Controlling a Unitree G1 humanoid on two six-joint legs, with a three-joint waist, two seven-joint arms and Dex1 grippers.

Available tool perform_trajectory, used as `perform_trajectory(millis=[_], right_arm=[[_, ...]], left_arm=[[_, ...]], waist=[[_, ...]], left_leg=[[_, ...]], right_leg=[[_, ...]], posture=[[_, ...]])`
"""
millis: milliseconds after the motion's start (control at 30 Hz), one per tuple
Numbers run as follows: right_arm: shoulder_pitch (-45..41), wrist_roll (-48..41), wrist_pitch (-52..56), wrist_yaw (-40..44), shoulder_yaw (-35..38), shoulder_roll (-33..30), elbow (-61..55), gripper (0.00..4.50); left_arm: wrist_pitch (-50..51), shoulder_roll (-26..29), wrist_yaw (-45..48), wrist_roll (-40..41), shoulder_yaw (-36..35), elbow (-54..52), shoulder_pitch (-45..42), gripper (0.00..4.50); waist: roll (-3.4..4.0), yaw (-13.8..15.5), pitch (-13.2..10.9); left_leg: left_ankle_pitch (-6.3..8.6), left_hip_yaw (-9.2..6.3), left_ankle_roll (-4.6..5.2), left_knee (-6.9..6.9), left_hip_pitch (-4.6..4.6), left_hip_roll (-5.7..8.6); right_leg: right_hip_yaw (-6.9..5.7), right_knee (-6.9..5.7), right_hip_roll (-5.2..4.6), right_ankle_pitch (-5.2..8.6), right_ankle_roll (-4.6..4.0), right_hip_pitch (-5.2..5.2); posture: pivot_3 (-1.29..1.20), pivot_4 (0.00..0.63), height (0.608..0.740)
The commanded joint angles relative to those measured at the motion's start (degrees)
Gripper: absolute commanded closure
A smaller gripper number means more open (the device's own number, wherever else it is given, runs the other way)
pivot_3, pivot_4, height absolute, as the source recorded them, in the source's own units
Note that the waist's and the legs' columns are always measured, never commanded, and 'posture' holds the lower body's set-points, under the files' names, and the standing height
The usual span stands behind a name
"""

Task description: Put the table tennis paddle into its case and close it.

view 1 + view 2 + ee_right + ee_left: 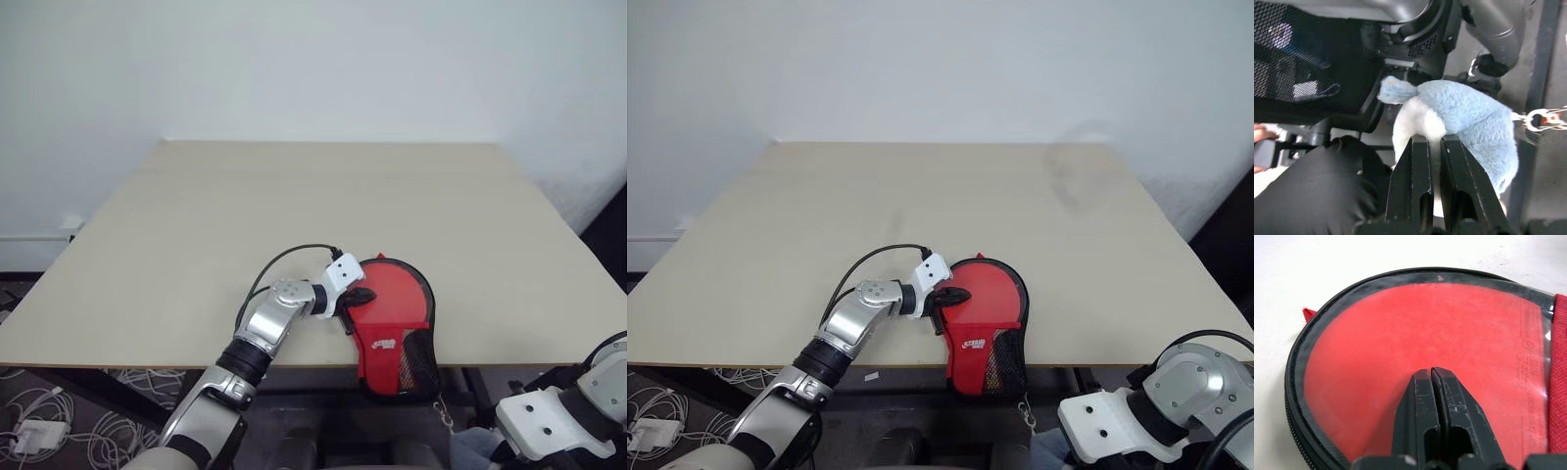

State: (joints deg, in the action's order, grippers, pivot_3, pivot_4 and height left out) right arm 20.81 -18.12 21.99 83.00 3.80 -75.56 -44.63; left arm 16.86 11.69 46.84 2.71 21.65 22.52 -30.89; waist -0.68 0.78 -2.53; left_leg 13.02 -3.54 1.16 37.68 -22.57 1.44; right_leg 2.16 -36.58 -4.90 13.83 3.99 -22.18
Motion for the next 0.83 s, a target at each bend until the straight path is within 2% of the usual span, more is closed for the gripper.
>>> perform_trajectory(millis=[33, 100, 200, 333, 400, 433, 567, 700, 833], right_arm=[[-6.23, -5.73, 3.08, -1.2, 1.74, 1.68, 1.49, 3.93], [-13.69, -12.32, 8.23, -3.31, 3.45, 4.41, 5.21, 3.37], [-24.44, -17.08, 14.31, -8.2, 4.42, 9.07, 12.76, 2.31], [-33.95, -16.55, 18.83, -15.6, 2.67, 14.27, 19.59, 0.87], [-37.3, -15.78, 20.2, -19.76, 2.68, 17.33, 22.82, 0.12], [-38.25, -15.46, 20.73, -21.32, 2.78, 18.41, 23.77, 0.0], [-40.34, -13.85, 22.0, -28.13, 2.37, 23.13, 26.61, 0.0], [-43.41, -12.62, 24.56, -35.02, 1.51, 28.49, 29.44, 0.0], [-45.75, -9.57, 24.68, -41.86, -0.74, 35.55, 34.71, 0.0]], left_arm=[[3.54, 0.55, 0.12, -1.31, 0.24, 2.19, 0.17, 4.5], [3.82, 1.48, 2.08, -0.25, -0.23, 0.09, 0.16, 4.5], [4.95, 4.07, 5.94, 2.13, -1.89, -4.77, -0.05, 3.89], [8.13, 8.56, 9.34, 5.93, -5.98, -9.4, -1.35, 2.49], [10.06, 12.52, 11.37, 8.52, -9.59, -12.12, -2.42, 1.77], [10.63, 14.12, 11.87, 9.31, -11.11, -12.81, -2.89, 1.44], [11.25, 20.39, 12.32, 11.91, -17.92, -10.84, -4.6, 0.03], [6.58, 23.18, 6.13, 8.93, -22.18, -2.98, -5.83, 0.03], [5.48, 24.44, -0.49, 6.49, -24.56, 1.36, -0.13, 0.03]], waist=[[-0.04, -0.02, -0.02], [-0.1, -0.07, -0.05], [-0.16, -0.44, -0.11], [-0.41, -0.41, -0.32], [-0.37, -0.41, -0.4], [-0.36, -0.42, -0.44], [-0.32, -0.37, -0.48], [-0.24, -0.41, -0.47], [-0.25, -0.6, -0.44]], left_leg=[[0.0, 0.0, 0.0, 0.0, 0.01, -0.01], [0.0, 0.0, 0.0, 0.01, 0.02, -0.02], [0.0, 0.01, 0.0, 0.0, -0.02, -0.05], [-0.15, -0.04, 0.25, -0.05, -0.14, -0.05], [-0.15, -0.04, 0.25, -0.06, -0.2, -0.03], [-0.15, -0.04, 0.25, -0.06, -0.22, -0.02], [-0.15, -0.04, 0.25, -0.07, -0.21, -0.02], [-0.15, -0.03, 0.26, -0.1, -0.11, -0.01], [-0.16, 0.01, 0.27, -0.24, -0.05, -0.02]], right_leg=[[0.0, 0.0, 0.0, 0.0, 0.0, 0.01], [-0.01, 0.0, 0.01, 0.0, 0.0, 0.02], [0.02, -0.04, 0.06, -0.01, -0.01, 0.04], [0.01, -0.07, 0.08, -0.05, -0.02, -0.09], [0.06, -0.07, 0.04, -0.11, 0.09, -0.15], [0.07, -0.07, 0.04, -0.12, 0.1, -0.18], [0.05, -0.08, 0.04, -0.12, 0.1, -0.2], [0.11, -0.08, 0.03, -0.13, 0.11, -0.17], [0.17, -0.09, 0.06, -0.14, 0.12, -0.13]], posture=[[0.0, 0.0, 0.74], [0.0, 0.0, 0.74], [0.0, 0.0, 0.74], [0.0, 0.0, 0.74], [0.0, 0.0, 0.74], [0.0, 0.0, 0.74], [0.0, 0.0, 0.74], [0.0, 0.0, 0.74], [0.0, 0.0, 0.74]])
